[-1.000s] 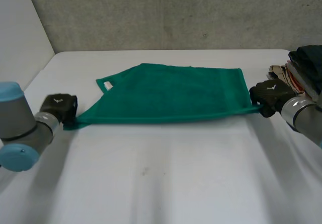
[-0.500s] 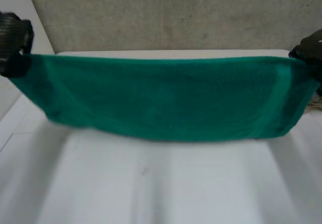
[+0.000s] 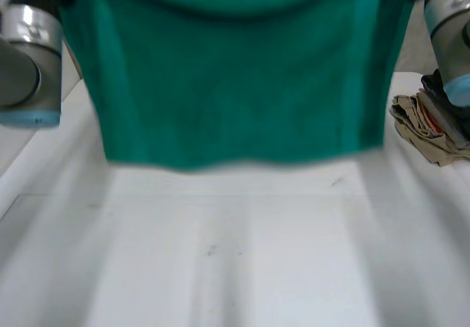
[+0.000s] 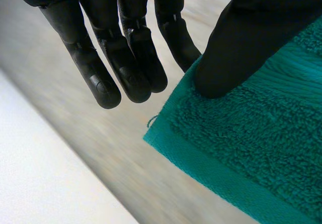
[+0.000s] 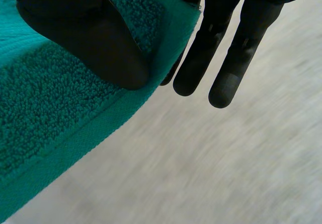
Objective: Fold the laundry.
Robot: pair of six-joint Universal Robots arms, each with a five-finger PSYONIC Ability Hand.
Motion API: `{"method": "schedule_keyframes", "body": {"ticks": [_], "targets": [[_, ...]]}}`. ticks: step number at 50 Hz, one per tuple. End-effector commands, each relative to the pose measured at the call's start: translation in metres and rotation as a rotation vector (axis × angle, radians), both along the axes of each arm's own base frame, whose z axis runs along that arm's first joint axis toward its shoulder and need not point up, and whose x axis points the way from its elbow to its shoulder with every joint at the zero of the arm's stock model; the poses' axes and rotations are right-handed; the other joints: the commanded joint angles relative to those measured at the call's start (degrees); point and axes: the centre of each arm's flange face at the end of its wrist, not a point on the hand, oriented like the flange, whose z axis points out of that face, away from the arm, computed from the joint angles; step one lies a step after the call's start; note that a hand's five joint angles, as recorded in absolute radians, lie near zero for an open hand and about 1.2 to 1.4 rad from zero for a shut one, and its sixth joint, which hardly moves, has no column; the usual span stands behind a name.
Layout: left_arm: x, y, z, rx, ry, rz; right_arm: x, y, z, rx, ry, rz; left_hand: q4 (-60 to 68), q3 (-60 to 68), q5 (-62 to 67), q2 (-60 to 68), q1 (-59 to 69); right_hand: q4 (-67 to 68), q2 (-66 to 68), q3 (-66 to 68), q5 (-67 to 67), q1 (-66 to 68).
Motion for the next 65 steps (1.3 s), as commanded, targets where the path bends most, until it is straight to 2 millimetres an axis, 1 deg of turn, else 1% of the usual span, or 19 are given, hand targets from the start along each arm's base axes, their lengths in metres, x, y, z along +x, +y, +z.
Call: {"method": "schedule_keyframes", "body": {"ticks": [1,7,15,20,24,27,30,34,36,39,46,52,56,58,60,61,63,64,65], "targets": [[0.010,-0.010,-0.008,0.057,0.077,0.006,0.002,-0.002,0.001,-0.070,-0.071,0.040,11.22,11.62,13.54,11.35,13.10,11.12,12.23,11.76,11.34,14.08],[0.011,-0.010,-0.071,0.295,0.062,-0.024,0.005,-0.008,-0.046,0.125,-0.027,0.044,11.22,11.62,13.54,11.35,13.10,11.12,12.23,11.76,11.34,14.08],[0.001,0.013,-0.157,0.544,-0.034,-0.099,0.009,-0.011,-0.148,0.494,0.068,0.063,11.22,11.62,13.54,11.35,13.10,11.12,12.23,11.76,11.34,14.08],[0.003,0.047,-0.209,0.747,-0.094,-0.117,0.006,0.005,-0.189,0.679,0.195,0.048,11.22,11.62,13.54,11.35,13.10,11.12,12.23,11.76,11.34,14.08],[0.015,0.087,-0.223,0.906,-0.187,-0.086,-0.008,0.039,-0.221,0.907,0.358,0.046,11.22,11.62,13.54,11.35,13.10,11.12,12.23,11.76,11.34,14.08],[0.027,0.128,-0.224,1.017,-0.293,-0.055,-0.015,0.062,-0.225,0.996,0.424,0.054,11.22,11.62,13.54,11.35,13.10,11.12,12.23,11.76,11.34,14.08],[0.039,0.156,-0.224,1.099,-0.371,-0.029,-0.031,0.095,-0.210,1.058,0.517,0.045,11.22,11.62,13.54,11.35,13.10,11.12,12.23,11.76,11.34,14.08],[0.061,0.214,-0.214,1.265,-0.525,0.006,-0.067,0.144,-0.196,1.158,0.678,0.019,11.22,11.62,13.54,11.35,13.10,11.12,12.23,11.76,11.34,14.08],[0.067,0.229,-0.209,1.320,-0.573,0.011,-0.080,0.168,-0.186,1.157,0.763,0.021,11.22,11.62,13.54,11.35,13.10,11.12,12.23,11.76,11.34,14.08],[0.074,0.243,-0.199,1.375,-0.630,0.015,-0.090,0.183,-0.172,1.093,0.835,0.006,11.22,11.62,13.54,11.35,13.10,11.12,12.23,11.76,11.34,14.08],[0.069,0.199,-0.171,1.148,-0.601,0.034,-0.091,0.172,-0.165,1.043,0.777,-0.030,11.22,11.62,13.54,11.35,13.10,11.12,12.23,11.76,11.34,14.08],[0.040,0.138,-0.177,0.929,-0.517,-0.009,-0.083,0.124,-0.188,0.989,0.657,-0.066,11.22,11.62,13.54,11.35,13.10,11.12,12.23,11.76,11.34,14.08],[0.025,0.095,-0.179,0.803,-0.467,0.007,-0.063,0.097,-0.182,0.865,0.593,-0.064,11.22,11.62,13.54,11.35,13.10,11.12,12.23,11.76,11.34,14.08],[0.020,0.061,-0.159,0.678,-0.418,0.060,-0.044,0.065,-0.157,0.685,0.511,-0.079,11.22,11.62,13.54,11.35,13.10,11.12,12.23,11.76,11.34,14.08],[0.017,0.045,-0.142,0.605,-0.386,0.086,-0.037,0.051,-0.135,0.583,0.460,-0.095,11.22,11.62,13.54,11.35,13.10,11.12,12.23,11.76,11.34,14.08],[0.010,0.029,-0.116,0.499,-0.333,0.098,-0.033,0.044,-0.120,0.521,0.426,-0.104,11.22,11.62,13.54,11.35,13.10,11.12,12.23,11.76,11.34,14.08],[0.003,0.019,-0.088,0.393,-0.273,0.088,-0.022,0.030,-0.069,0.322,0.295,-0.110,11.22,11.62,13.54,11.35,13.10,11.12,12.23,11.76,11.34,14.08],[-0.002,0.012,-0.052,0.253,-0.191,0.069,-0.016,0.025,-0.036,0.192,0.202,-0.095,11.22,11.62,13.54,11.35,13.10,11.12,12.23,11.76,11.34,14.08],[-0.002,0.009,-0.035,0.193,-0.150,0.061,-0.015,0.023,-0.026,0.152,0.175,-0.091,11.22,11.62,13.54,11.35,13.10,11.12,12.23,11.76,11.34,14.08]]}}
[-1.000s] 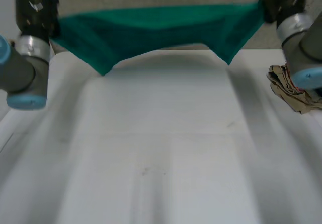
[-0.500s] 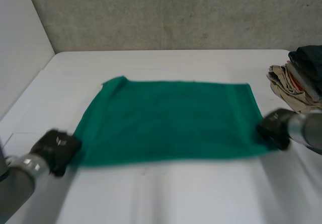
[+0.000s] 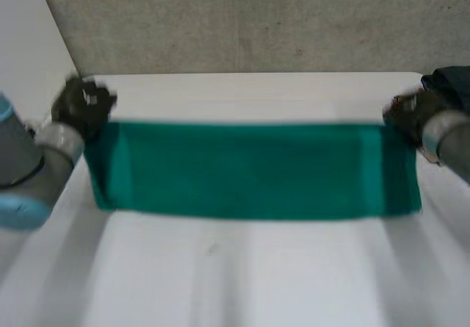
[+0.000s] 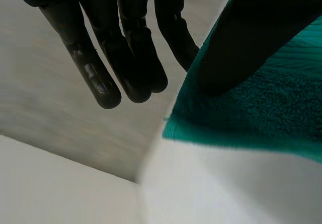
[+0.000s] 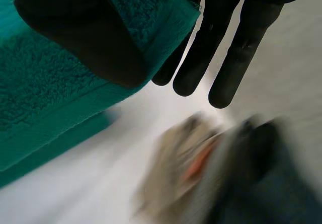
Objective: Fold the laundry.
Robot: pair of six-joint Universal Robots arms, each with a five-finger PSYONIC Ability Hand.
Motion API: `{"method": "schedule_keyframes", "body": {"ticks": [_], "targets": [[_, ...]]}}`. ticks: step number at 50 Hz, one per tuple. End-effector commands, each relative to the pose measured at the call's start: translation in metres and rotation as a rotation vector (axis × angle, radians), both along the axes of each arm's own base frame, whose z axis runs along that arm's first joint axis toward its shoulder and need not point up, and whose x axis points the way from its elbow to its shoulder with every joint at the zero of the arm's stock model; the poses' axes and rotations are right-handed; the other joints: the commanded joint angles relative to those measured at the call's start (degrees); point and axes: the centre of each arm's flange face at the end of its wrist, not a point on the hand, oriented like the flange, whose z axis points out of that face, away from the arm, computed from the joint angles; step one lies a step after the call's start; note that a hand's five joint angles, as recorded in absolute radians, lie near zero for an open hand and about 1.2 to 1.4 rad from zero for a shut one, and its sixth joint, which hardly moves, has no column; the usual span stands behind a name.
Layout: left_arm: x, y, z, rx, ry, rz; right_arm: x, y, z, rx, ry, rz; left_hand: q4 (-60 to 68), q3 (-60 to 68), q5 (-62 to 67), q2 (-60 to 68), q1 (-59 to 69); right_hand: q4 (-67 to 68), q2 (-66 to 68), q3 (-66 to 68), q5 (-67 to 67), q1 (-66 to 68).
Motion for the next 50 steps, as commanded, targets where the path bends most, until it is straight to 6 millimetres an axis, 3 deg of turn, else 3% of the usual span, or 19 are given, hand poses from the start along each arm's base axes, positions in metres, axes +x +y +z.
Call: {"method": "schedule_keyframes", "body": {"ticks": [1,5,7,11,13,17,24,25,29,30,32,34,37,39,42,43,45,47,50], "targets": [[-0.014,-0.045,0.138,-0.548,0.310,-0.028,0.028,-0.034,0.130,-0.537,-0.318,0.036,11.19,11.57,13.54,11.30,13.10,11.10,12.22,11.73,11.13,13.97],[-0.002,-0.048,0.183,-0.722,0.449,-0.046,0.027,-0.035,0.167,-0.707,-0.435,0.066,11.19,11.57,13.54,11.30,13.10,11.10,12.22,11.73,11.13,13.97],[0.005,-0.050,0.189,-0.733,0.460,-0.024,0.025,-0.035,0.178,-0.757,-0.462,0.069,11.19,11.57,13.54,11.30,13.10,11.10,12.22,11.73,11.13,13.97],[0.009,-0.056,0.172,-0.636,0.451,0.003,0.027,-0.036,0.173,-0.734,-0.457,0.070,11.19,11.57,13.54,11.30,13.10,11.10,12.22,11.73,11.13,13.97],[0.006,-0.057,0.154,-0.563,0.445,0.006,0.028,-0.037,0.164,-0.704,-0.451,0.070,11.19,11.57,13.54,11.30,13.10,11.10,12.22,11.73,11.13,13.97],[0.006,-0.056,0.113,-0.430,0.424,0.003,0.031,-0.041,0.137,-0.597,-0.429,0.060,11.19,11.57,13.54,11.30,13.10,11.10,12.22,11.73,11.13,13.97],[-0.001,-0.041,0.036,-0.195,0.355,-0.070,0.037,-0.049,0.063,-0.352,-0.381,0.051,11.19,11.57,13.54,11.30,13.10,11.10,12.22,11.73,11.13,13.97],[-0.002,-0.039,0.028,-0.168,0.350,-0.075,0.040,-0.048,0.041,-0.274,-0.363,0.059,11.19,11.57,13.54,11.30,13.10,11.10,12.22,11.73,11.13,13.97],[-0.003,-0.021,-0.020,-0.020,0.320,-0.095,0.041,-0.044,-0.012,-0.091,-0.299,0.049,11.19,11.57,13.54,11.30,13.10,11.10,12.22,11.73,11.13,13.97],[-0.003,-0.014,-0.038,0.036,0.307,-0.101,0.041,-0.043,-0.022,-0.056,-0.283,0.046,11.19,11.57,13.54,11.30,13.10,11.10,12.22,11.73,11.13,13.97],[-0.003,-0.005,-0.054,0.097,0.297,-0.106,0.041,-0.034,-0.042,0.040,-0.226,0.040,11.19,11.57,13.54,11.30,13.10,11.10,12.22,11.73,11.13,13.97],[-0.003,0.012,-0.074,0.176,0.283,-0.116,0.036,-0.029,-0.049,0.089,-0.198,0.029,11.19,11.57,13.54,11.30,13.10,11.10,12.22,11.73,11.13,13.97],[0.000,0.032,-0.086,0.243,0.252,-0.113,0.030,-0.010,-0.067,0.218,-0.148,0.019,11.19,11.57,13.54,11.30,13.10,11.10,12.22,11.73,11.13,13.97],[0.010,0.055,-0.081,0.287,0.194,-0.090,0.025,0.009,-0.070,0.299,-0.112,0.018,11.19,11.57,13.54,11.30,13.10,11.10,12.22,11.73,11.13,13.97],[0.032,0.087,-0.076,0.393,0.079,-0.030,0.017,0.035,-0.058,0.354,-0.046,0.032,11.19,11.57,13.54,11.30,13.10,11.10,12.22,11.73,11.13,13.97],[0.036,0.095,-0.076,0.425,0.053,-0.020,0.002,0.055,-0.047,0.392,0.027,0.032,11.19,11.57,13.54,11.30,13.10,11.10,12.22,11.73,11.13,13.97],[0.045,0.114,-0.074,0.508,-0.009,0.002,-0.016,0.073,-0.042,0.434,0.105,0.027,11.19,11.57,13.54,11.30,13.10,11.10,12.22,11.73,11.13,13.97],[0.055,0.149,-0.072,0.665,-0.107,0.003,-0.034,0.097,-0.039,0.493,0.205,0.042,11.19,11.57,13.54,11.30,13.10,11.10,12.22,11.73,11.13,13.97],[0.059,0.181,-0.067,0.830,-0.174,-0.019,-0.046,0.121,-0.036,0.522,0.307,0.090,11.19,11.57,13.54,11.30,13.10,11.10,12.22,11.73,11.13,13.97]]}}
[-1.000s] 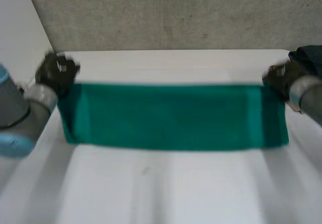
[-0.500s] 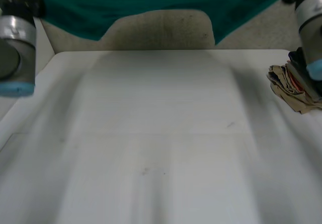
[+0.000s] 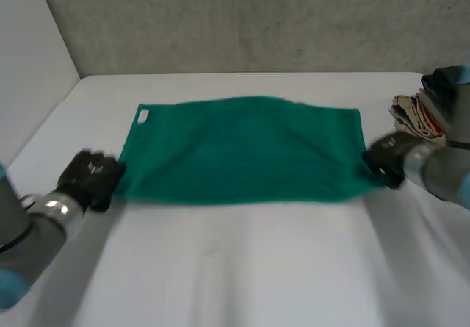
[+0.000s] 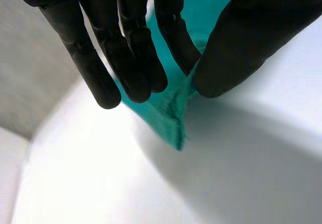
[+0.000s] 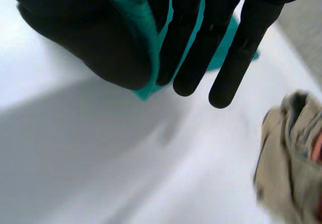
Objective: Fold the laundry.
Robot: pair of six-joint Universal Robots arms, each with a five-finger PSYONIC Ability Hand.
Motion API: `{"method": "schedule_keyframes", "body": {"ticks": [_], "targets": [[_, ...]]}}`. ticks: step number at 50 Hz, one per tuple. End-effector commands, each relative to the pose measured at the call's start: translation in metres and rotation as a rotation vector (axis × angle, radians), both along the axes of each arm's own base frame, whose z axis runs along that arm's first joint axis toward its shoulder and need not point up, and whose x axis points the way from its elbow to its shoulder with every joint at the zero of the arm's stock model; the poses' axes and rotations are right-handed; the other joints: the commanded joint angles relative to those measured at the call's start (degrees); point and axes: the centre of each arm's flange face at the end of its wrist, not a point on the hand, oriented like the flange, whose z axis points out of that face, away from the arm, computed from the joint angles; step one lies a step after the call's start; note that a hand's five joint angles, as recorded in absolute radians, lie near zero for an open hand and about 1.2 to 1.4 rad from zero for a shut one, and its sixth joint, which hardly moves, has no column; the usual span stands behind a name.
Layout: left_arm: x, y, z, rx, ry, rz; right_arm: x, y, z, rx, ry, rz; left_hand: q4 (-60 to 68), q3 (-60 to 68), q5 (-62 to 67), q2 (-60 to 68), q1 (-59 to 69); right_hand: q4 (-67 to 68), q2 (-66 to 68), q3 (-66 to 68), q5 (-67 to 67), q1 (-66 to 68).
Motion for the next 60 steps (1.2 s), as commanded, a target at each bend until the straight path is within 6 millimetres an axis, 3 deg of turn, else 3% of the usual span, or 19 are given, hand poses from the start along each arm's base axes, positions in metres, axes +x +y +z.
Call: {"method": "schedule_keyframes", "body": {"ticks": [1,6,9,10,14,23,31,32,33,34,35,36,37,39,42,44,51,55,60], "targets": [[0.025,0.089,0.013,0.404,-0.226,-0.065,-0.043,0.070,0.017,0.113,0.253,0.121,11.01,11.50,13.24,11.21,13.10,11.09,12.21,11.62,11.12,13.97],[0.023,0.077,0.019,0.324,-0.246,-0.077,-0.043,0.061,0.023,0.041,0.223,0.087,11.01,11.50,13.24,11.21,13.10,11.09,12.21,11.62,11.12,13.97],[0.017,0.041,0.027,0.143,-0.234,-0.069,-0.040,0.039,0.022,-0.042,0.162,0.042,11.01,11.50,13.24,11.21,13.10,11.09,12.21,11.62,11.12,13.97],[0.013,0.035,0.026,0.117,-0.226,-0.078,-0.040,0.024,0.014,-0.064,0.135,0.015,11.01,11.50,13.24,11.21,13.10,11.09,12.21,11.62,11.12,13.97],[-0.015,-0.006,0.030,-0.061,-0.163,-0.100,-0.038,-0.009,-0.001,-0.133,0.076,-0.037,11.01,11.50,13.24,11.21,13.10,11.09,12.21,11.62,11.12,13.97],[-0.043,-0.094,0.013,-0.223,-0.100,-0.011,-0.017,-0.064,-0.020,-0.289,0.020,-0.082,11.01,11.50,13.24,11.21,13.10,11.09,12.21,11.62,11.12,13.97],[-0.068,-0.128,-0.004,-0.282,-0.087,-0.007,0.004,-0.094,-0.035,-0.351,0.026,-0.077,11.01,11.50,13.24,11.21,13.10,11.09,12.21,11.62,11.12,13.97],[-0.070,-0.129,-0.006,-0.286,-0.083,-0.011,0.007,-0.101,-0.038,-0.362,0.026,-0.084,11.01,11.50,13.24,11.21,13.10,11.09,12.21,11.62,11.12,13.97],[-0.072,-0.130,-0.007,-0.291,-0.080,-0.017,0.009,-0.104,-0.038,-0.373,0.027,-0.094,11.01,11.50,13.24,11.21,13.10,0.49,1.61,1.02,0.52,3.37],[-0.081,-0.128,-0.009,-0.302,-0.068,-0.032,0.011,-0.106,-0.038,-0.378,0.029,-0.100,-12.78,-12.29,-10.56,-12.59,-10.70,-23.10,-21.98,-22.57,-23.06,-20.22],[-0.085,-0.127,-0.010,-0.310,-0.063,-0.039,0.011,-0.107,-0.039,-0.383,0.031,-0.114,-39.00,-38.51,-36.77,-38.80,-36.91,-57.97,-56.85,-57.44,-57.94,-55.09],[-0.089,-0.125,-0.011,-0.315,-0.058,-0.050,0.016,-0.107,-0.037,-0.395,0.031,-0.128,-58.99,-58.50,-56.76,-58.79,-56.90,-58.91,-57.79,-58.38,-58.88,-56.03],[-0.096,-0.121,-0.010,-0.333,-0.050,-0.062,0.018,-0.108,-0.035,-0.402,0.027,-0.133,-45.03,-44.54,-42.80,-44.83,-42.94,-58.91,-57.79,-58.38,-58.88,-56.03],[-0.102,-0.118,-0.008,-0.348,-0.040,-0.066,0.021,-0.107,-0.026,-0.423,-0.002,-0.153,-58.99,-58.50,-56.76,-58.79,-56.90,-58.91,-57.79,-58.38,-58.88,-56.03],[-0.103,-0.110,-0.008,-0.337,-0.029,-0.070,0.018,-0.103,-0.009,-0.427,-0.070,-0.182,-58.99,-58.50,-56.76,-58.79,-56.90,-58.91,-57.79,-58.38,-58.88,-56.03],[-0.098,-0.106,0.007,-0.344,-0.007,-0.054,0.016,-0.097,-0.001,-0.422,-0.099,-0.197,-58.99,-58.50,-56.76,-58.79,-56.90,-58.91,-57.79,-58.38,-58.88,-56.03],[-0.085,-0.070,0.036,-0.298,0.110,-0.032,0.012,-0.041,0.024,-0.331,-0.189,-0.106,-58.99,-58.50,-56.76,-58.79,-56.90,-58.91,-57.79,-58.38,-58.88,-56.03],[-0.078,-0.048,0.046,-0.271,0.172,-0.027,-0.021,-0.014,0.016,-0.204,-0.213,-0.110,-58.99,-58.50,-56.76,-58.79,-56.90,-54.85,-53.73,-54.32,-54.81,-51.96],[-0.075,-0.030,0.047,-0.261,0.212,-0.028,-0.038,0.003,-0.007,-0.092,-0.232,-0.122,-58.99,-58.50,-56.76,-58.79,-56.90,-46.06,-44.94,-45.53,-46.03,-43.18]]}}
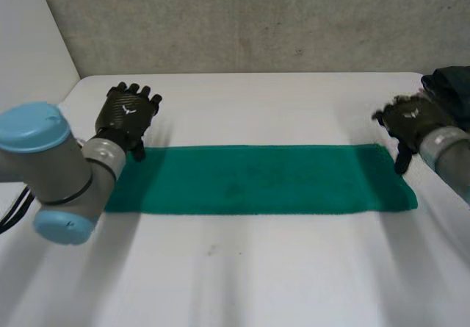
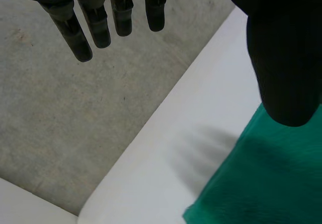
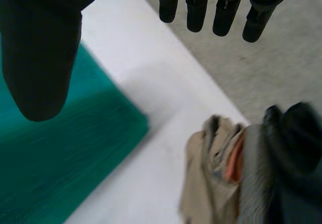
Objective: Fold the laundry.
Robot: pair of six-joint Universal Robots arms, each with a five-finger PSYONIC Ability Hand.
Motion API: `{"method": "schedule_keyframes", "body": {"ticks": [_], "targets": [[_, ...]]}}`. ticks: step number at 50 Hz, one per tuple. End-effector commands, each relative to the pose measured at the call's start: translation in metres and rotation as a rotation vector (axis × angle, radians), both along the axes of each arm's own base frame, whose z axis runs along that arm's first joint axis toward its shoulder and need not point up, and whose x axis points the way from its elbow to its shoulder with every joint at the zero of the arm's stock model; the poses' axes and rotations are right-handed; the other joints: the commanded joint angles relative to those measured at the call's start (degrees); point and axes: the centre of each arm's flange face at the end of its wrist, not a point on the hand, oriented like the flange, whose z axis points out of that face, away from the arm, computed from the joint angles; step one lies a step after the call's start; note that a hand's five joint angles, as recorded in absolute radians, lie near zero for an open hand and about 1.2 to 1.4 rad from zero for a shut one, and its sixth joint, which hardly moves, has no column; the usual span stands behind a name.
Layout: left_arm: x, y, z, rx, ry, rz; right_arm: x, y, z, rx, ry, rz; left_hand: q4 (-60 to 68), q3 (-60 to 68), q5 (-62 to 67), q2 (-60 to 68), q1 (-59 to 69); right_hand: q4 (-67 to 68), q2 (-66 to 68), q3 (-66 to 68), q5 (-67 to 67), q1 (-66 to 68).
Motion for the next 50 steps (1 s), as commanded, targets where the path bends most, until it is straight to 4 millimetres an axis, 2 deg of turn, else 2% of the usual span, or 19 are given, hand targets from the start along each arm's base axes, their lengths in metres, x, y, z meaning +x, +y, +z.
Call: {"method": "schedule_keyframes", "body": {"ticks": [1,5,12,13,15,16,20,24,29,34,36,37,40,41,43,44,47,48,50], "targets": [[0.004,0.028,0.002,0.017,0.064,-0.014,-0.028,0.028,-0.029,0.163,-0.039,0.008,-1.76,-2.33,-2.62,-1.88,-2.06,10.42,10.53,10.47,10.07,10.48],[0.003,0.031,0.000,0.006,0.070,-0.021,-0.034,0.029,-0.040,0.169,-0.053,0.010,-1.76,-2.33,-2.62,-1.88,-2.06,14.12,14.23,14.18,13.78,14.19],[-0.001,0.034,-0.004,0.013,0.069,-0.034,-0.043,0.013,-0.069,0.131,-0.066,0.004,-1.76,-2.33,-2.62,-1.88,-2.06,20.17,20.28,20.22,19.82,20.23],[-0.001,0.034,-0.004,0.014,0.068,-0.034,-0.043,0.012,-0.071,0.133,-0.067,0.006,-1.76,-2.33,-2.62,-1.88,-2.06,24.02,24.13,24.07,23.67,24.08],[-0.001,0.035,-0.004,0.014,0.068,-0.036,-0.045,0.008,-0.078,0.136,-0.048,-0.003,-1.76,-2.33,-2.62,-1.88,-2.06,66.00,66.11,66.05,65.65,66.07],[-0.001,0.035,-0.005,0.017,0.067,-0.035,-0.046,0.006,-0.078,0.130,-0.044,-0.011,-1.76,-2.33,-2.62,-1.88,-2.06,66.21,66.32,66.27,65.87,66.28],[-0.001,0.036,-0.006,0.020,0.066,-0.034,-0.058,0.000,-0.074,0.118,-0.022,-0.071,-1.76,-2.33,-2.62,-1.88,-2.06,66.22,66.33,66.27,65.87,66.28],[0.001,0.036,-0.002,0.010,0.070,-0.028,-0.089,-0.011,-0.067,0.071,0.012,-0.171,-1.76,-2.33,-2.62,-1.88,-2.06,66.22,66.33,66.27,65.87,66.28],[0.005,0.038,0.010,-0.019,0.082,-0.020,-0.141,-0.022,-0.034,-0.047,0.184,-0.266,-1.76,-2.33,-2.62,-1.88,-2.06,66.22,66.33,66.27,65.87,66.28],[0.006,0.041,0.012,-0.021,0.082,-0.018,-0.153,-0.028,-0.024,-0.092,0.311,-0.260,-1.76,-2.33,-2.62,-1.88,-2.06,66.22,66.33,66.27,65.87,66.28],[0.007,0.041,0.013,-0.022,0.083,-0.017,-0.140,-0.027,-0.019,-0.109,0.310,-0.236,-1.76,-2.33,-2.62,-1.88,-2.06,66.22,66.33,66.27,65.87,66.28],[0.007,0.041,0.012,-0.021,0.082,-0.014,-0.114,-0.024,-0.014,-0.138,0.302,-0.166,-1.76,-2.33,-2.62,-1.88,-2.06,66.22,66.33,66.27,65.87,66.28],[0.008,0.042,0.014,-0.022,0.083,-0.011,-0.065,-0.015,-0.007,-0.194,0.280,-0.037,-1.76,-2.33,-2.62,-1.88,-2.06,66.22,66.33,66.27,65.87,66.28],[0.009,0.042,0.015,-0.024,0.083,-0.009,-0.035,-0.008,-0.003,-0.243,0.260,0.048,-1.76,-2.33,-2.62,-1.88,-2.06,66.22,66.33,66.27,65.87,66.28],[0.009,0.042,0.017,-0.028,0.089,-0.008,-0.002,0.003,0.001,-0.304,0.243,0.148,-1.76,-2.33,-2.62,-1.88,-2.06,66.22,66.33,66.27,65.87,66.28],[0.009,0.042,0.017,-0.027,0.092,-0.008,0.031,0.017,0.005,-0.366,0.229,0.258,-1.76,-2.33,-2.62,-1.88,-2.06,66.22,66.33,66.27,65.87,66.28],[0.010,0.042,0.019,-0.022,0.115,-0.006,0.078,0.045,0.010,-0.442,0.190,0.424,-1.76,-2.33,-2.62,-1.88,-2.06,66.22,66.33,66.27,65.87,66.28],[0.010,0.042,0.020,-0.024,0.122,-0.005,0.108,0.069,0.013,-0.473,0.157,0.541,-1.76,-2.33,-2.62,-1.88,-2.06,66.22,66.33,66.27,65.87,66.28],[0.011,0.043,0.023,-0.022,0.143,-0.003,0.134,0.093,0.011,-0.491,0.128,0.652,-1.76,-2.33,-2.62,-1.88,-2.06,66.22,66.33,66.27,65.87,66.28]]}}
